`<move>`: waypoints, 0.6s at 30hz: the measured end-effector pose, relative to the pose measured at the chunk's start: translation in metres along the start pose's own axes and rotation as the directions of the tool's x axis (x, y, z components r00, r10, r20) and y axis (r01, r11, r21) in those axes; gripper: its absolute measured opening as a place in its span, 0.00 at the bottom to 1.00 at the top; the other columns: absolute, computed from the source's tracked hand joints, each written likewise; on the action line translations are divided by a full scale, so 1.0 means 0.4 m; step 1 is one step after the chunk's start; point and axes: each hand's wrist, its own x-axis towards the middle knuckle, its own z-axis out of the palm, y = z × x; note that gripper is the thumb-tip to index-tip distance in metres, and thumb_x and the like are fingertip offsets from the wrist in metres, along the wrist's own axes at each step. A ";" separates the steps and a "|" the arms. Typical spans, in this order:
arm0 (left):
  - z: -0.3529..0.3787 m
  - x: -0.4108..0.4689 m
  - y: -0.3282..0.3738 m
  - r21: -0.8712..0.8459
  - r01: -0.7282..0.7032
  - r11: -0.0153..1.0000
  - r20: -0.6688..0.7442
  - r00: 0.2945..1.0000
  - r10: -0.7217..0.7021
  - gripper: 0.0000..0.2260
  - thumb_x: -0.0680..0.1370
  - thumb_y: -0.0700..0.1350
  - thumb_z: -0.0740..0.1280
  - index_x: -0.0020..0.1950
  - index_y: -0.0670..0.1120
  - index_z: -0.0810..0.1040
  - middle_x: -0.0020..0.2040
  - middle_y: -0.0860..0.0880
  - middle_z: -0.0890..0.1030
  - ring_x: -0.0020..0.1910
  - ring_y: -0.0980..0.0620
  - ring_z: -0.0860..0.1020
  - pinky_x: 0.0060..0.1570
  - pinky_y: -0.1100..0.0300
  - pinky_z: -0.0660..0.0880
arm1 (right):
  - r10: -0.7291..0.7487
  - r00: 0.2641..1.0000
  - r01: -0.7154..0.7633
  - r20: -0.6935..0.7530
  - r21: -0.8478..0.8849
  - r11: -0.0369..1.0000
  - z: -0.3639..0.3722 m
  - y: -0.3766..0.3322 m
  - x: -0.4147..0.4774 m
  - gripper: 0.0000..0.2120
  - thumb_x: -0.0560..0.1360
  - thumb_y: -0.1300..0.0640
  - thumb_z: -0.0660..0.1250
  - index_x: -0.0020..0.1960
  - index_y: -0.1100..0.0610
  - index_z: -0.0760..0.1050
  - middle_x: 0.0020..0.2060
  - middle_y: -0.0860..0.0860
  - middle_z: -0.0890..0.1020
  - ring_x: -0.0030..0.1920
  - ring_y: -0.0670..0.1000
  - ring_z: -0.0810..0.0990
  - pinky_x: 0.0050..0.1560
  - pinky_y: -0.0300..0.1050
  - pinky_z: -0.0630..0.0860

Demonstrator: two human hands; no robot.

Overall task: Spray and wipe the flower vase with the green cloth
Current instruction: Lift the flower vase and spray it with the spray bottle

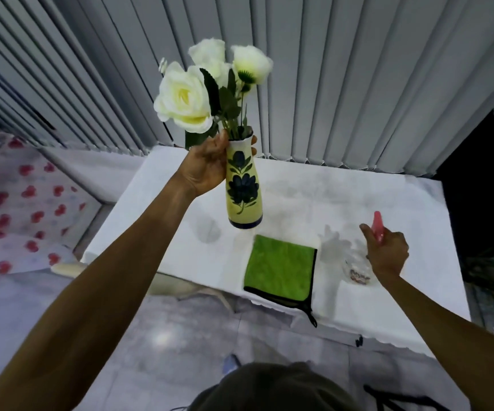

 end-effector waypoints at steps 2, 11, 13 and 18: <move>0.005 -0.006 -0.006 -0.014 -0.012 1.000 -0.013 1.000 0.012 0.37 0.66 0.51 0.80 0.68 0.37 0.71 0.57 0.41 0.83 0.55 0.41 0.80 0.62 0.48 0.74 | -0.034 0.999 0.034 -0.001 -0.032 0.999 0.004 0.016 -0.004 0.25 0.75 0.41 0.71 0.40 0.65 0.80 0.37 0.65 0.79 0.42 0.67 0.82 0.45 0.55 0.76; 0.039 -0.015 -0.017 -0.020 -0.023 1.000 0.004 1.000 0.024 0.38 0.64 0.51 0.82 0.67 0.38 0.71 0.55 0.42 0.84 0.53 0.43 0.82 0.59 0.49 0.77 | 0.099 0.995 -0.099 0.022 -0.005 0.995 0.001 0.059 -0.057 0.32 0.70 0.41 0.77 0.61 0.63 0.74 0.50 0.64 0.81 0.51 0.65 0.82 0.55 0.59 0.77; 0.048 -0.021 -0.022 -0.043 -0.026 0.999 -0.002 1.000 0.026 0.38 0.63 0.51 0.82 0.67 0.37 0.72 0.54 0.42 0.84 0.53 0.42 0.82 0.58 0.49 0.78 | 0.232 0.972 -0.234 0.029 0.093 0.968 0.002 0.064 -0.086 0.35 0.66 0.41 0.80 0.59 0.63 0.70 0.49 0.64 0.83 0.51 0.64 0.83 0.55 0.58 0.79; 0.057 -0.029 -0.022 -0.029 -0.021 0.999 -0.029 0.999 0.020 0.43 0.60 0.51 0.84 0.68 0.36 0.70 0.53 0.42 0.84 0.52 0.42 0.82 0.59 0.49 0.77 | 0.533 0.846 -0.524 0.030 0.235 0.818 0.030 0.052 -0.170 0.40 0.64 0.42 0.82 0.60 0.66 0.68 0.52 0.66 0.82 0.53 0.65 0.83 0.54 0.58 0.81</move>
